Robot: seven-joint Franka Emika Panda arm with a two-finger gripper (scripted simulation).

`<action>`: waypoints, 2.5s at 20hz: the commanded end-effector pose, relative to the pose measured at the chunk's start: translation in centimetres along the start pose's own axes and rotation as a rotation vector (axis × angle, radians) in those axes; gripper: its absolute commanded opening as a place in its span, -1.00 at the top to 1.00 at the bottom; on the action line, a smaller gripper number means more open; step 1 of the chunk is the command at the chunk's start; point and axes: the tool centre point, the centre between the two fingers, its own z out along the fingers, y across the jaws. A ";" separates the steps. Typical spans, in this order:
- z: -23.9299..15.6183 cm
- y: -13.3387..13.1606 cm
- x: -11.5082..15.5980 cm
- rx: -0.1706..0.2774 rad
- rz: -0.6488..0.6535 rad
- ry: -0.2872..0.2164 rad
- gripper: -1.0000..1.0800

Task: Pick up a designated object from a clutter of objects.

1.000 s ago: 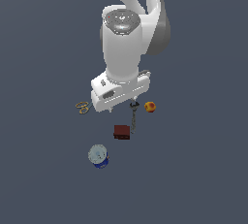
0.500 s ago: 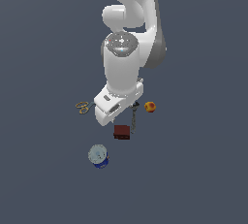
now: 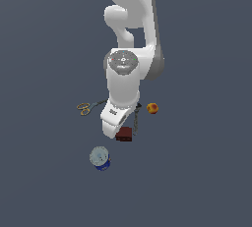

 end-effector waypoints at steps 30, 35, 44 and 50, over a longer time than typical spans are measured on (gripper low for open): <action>7.3 0.4 0.6 -0.018 -0.470 0.024 -0.92; 9.1 0.4 0.6 -0.019 -0.472 0.024 -0.92; 12.0 0.5 0.7 -0.019 -0.474 0.024 -0.92; 12.0 0.5 0.7 -0.019 -0.474 0.024 1.00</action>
